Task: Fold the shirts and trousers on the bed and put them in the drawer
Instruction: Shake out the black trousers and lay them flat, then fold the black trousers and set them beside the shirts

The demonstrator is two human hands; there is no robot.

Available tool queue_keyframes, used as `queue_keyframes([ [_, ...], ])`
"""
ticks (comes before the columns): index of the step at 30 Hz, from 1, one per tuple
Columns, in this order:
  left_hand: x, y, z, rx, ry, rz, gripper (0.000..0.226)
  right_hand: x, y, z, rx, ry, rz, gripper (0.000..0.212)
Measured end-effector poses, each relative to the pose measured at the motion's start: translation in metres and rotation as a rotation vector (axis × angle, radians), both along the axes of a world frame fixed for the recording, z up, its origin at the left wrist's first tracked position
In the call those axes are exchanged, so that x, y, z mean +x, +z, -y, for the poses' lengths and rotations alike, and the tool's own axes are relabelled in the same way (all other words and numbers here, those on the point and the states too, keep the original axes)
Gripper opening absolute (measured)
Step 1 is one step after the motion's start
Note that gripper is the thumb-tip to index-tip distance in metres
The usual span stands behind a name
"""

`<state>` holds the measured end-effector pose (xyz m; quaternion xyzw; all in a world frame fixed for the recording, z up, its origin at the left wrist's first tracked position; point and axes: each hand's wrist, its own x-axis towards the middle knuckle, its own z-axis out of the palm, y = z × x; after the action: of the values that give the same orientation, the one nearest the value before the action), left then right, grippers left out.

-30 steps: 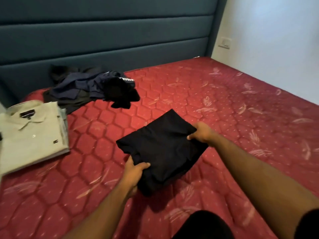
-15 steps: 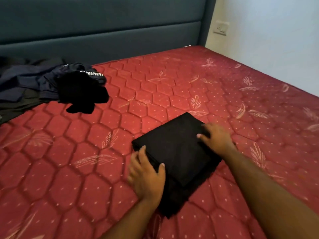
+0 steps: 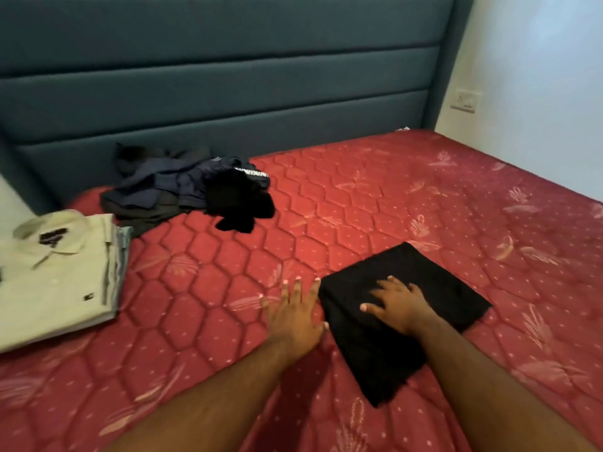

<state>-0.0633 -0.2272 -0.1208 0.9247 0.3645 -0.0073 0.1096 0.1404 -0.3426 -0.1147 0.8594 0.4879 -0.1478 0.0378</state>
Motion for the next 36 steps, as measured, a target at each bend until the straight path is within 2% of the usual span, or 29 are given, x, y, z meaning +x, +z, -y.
queue_keyframes([
  [6, -0.117, 0.007, -0.112, -0.053, 0.180, -0.083, 0.083, -0.109, 0.012, -0.116, 0.001, 0.226, -0.054, 0.049],
  [12, -0.148, -0.032, -0.246, -0.053, 0.261, -0.078, 0.086, -0.163, -0.026, -0.255, 0.022, 0.401, -0.035, 0.054],
  [18, -0.109, -0.098, -0.358, -0.045, 0.274, -0.001, 0.075, -0.136, -0.079, -0.381, 0.109, 0.342, 0.028, 0.053],
  [21, -0.104, -0.128, -0.363, 0.109, 0.296, 0.048, 0.074, -0.109, -0.101, -0.430, 0.236, 0.249, -0.016, 0.058],
  [24, -0.106, -0.136, -0.362, 0.145, 0.305, 0.077, 0.073, -0.088, -0.110, -0.468, 0.423, 0.163, 0.026, 0.072],
  [26, -0.104, -0.138, -0.363, 0.185, 0.294, 0.082, 0.072, -0.076, -0.105, -0.490, 0.410, 0.052, 0.084, 0.073],
  [28, -0.106, -0.140, -0.362, 0.196, 0.293, 0.083, 0.072, -0.069, -0.098, -0.506, 0.353, 0.004, 0.049, 0.066],
  [31, -0.107, -0.139, -0.362, 0.165, 0.295, 0.079, 0.074, -0.082, -0.082, -0.497, 0.381, 0.046, -0.179, 0.055],
  [36, -0.124, -0.107, -0.338, 0.014, 0.277, -0.012, 0.088, -0.177, -0.062, -0.356, 0.177, 0.224, -0.419, 0.043],
])
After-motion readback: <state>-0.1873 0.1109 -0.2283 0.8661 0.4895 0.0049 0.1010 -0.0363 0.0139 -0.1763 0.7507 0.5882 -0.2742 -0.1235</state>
